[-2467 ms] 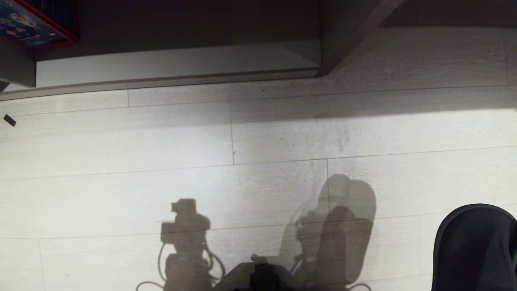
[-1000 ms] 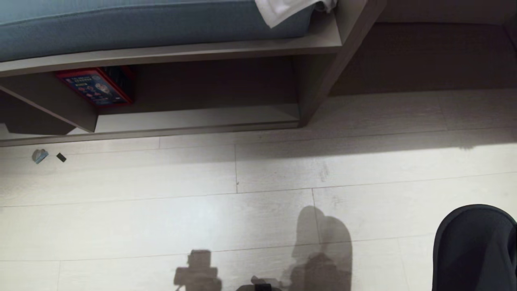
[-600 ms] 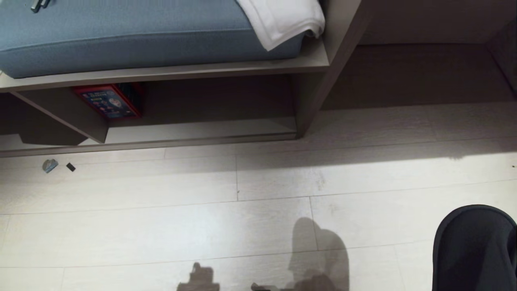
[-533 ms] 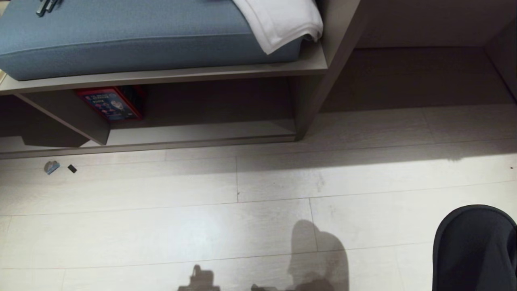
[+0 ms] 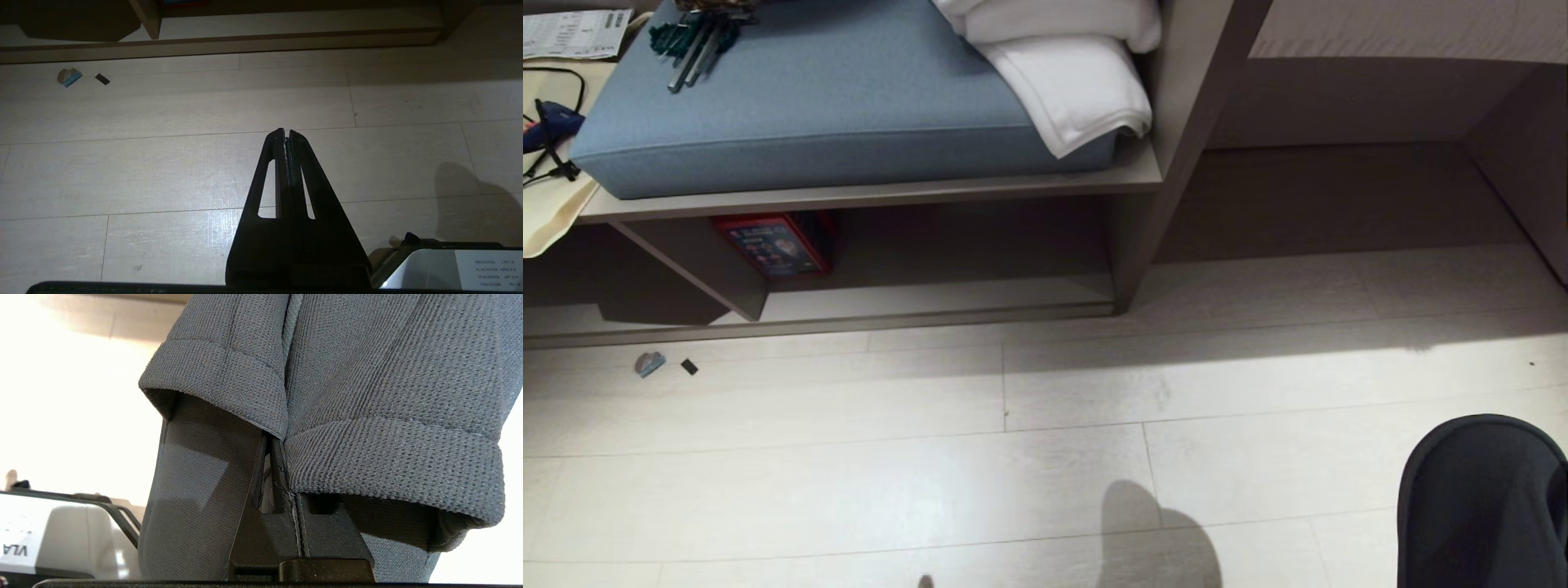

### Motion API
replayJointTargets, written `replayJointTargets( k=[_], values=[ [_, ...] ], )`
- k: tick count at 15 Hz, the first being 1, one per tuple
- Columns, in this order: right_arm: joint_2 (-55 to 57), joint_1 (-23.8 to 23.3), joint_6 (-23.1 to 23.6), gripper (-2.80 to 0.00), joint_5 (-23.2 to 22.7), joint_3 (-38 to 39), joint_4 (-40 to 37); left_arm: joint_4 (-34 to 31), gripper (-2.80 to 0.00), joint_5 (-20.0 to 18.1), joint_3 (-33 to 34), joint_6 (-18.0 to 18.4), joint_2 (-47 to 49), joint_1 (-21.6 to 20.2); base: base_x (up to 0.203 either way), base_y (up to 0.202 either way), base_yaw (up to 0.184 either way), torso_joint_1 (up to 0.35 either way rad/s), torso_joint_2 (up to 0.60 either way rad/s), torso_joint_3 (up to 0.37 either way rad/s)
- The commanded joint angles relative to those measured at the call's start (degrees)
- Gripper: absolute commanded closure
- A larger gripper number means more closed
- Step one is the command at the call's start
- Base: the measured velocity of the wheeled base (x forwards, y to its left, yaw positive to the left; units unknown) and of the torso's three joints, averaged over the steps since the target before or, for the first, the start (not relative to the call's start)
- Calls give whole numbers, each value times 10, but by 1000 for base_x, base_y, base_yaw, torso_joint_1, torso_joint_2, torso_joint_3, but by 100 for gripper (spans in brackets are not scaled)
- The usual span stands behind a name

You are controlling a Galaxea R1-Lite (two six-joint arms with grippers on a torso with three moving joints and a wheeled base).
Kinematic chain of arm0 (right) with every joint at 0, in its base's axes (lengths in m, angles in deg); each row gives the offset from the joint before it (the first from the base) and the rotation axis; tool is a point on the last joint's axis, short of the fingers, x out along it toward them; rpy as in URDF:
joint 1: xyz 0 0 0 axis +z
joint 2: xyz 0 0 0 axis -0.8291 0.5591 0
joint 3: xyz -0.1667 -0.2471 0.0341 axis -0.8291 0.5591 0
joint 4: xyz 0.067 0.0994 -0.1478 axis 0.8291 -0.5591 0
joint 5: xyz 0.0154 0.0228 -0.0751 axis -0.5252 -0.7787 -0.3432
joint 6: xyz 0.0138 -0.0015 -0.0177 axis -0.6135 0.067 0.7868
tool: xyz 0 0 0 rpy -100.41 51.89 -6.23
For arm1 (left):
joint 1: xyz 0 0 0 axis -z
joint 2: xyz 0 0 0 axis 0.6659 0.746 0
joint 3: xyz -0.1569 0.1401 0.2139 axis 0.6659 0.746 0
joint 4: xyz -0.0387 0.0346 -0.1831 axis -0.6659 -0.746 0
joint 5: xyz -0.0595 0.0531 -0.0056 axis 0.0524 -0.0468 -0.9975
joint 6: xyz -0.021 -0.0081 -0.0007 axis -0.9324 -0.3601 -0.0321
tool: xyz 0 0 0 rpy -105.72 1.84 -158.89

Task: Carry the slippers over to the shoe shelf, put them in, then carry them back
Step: Place the slippers into the shoe cabinet

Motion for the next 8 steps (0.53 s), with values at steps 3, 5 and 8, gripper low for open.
replayJointTargets(
  k=[3, 5, 8],
  values=[
    [1, 0, -3, 0, 0, 1, 0, 0, 0, 0, 4, 0, 0, 0, 0, 0, 0, 2, -1, 206],
    [1, 0, -3, 0, 0, 0, 0, 0, 0, 0, 4, 0, 0, 0, 0, 0, 0, 2, 0, 201],
    [1, 0, -1, 0, 0, 1, 1, 0, 0, 0, 4, 0, 0, 0, 0, 0, 0, 2, 3, 198]
  ],
)
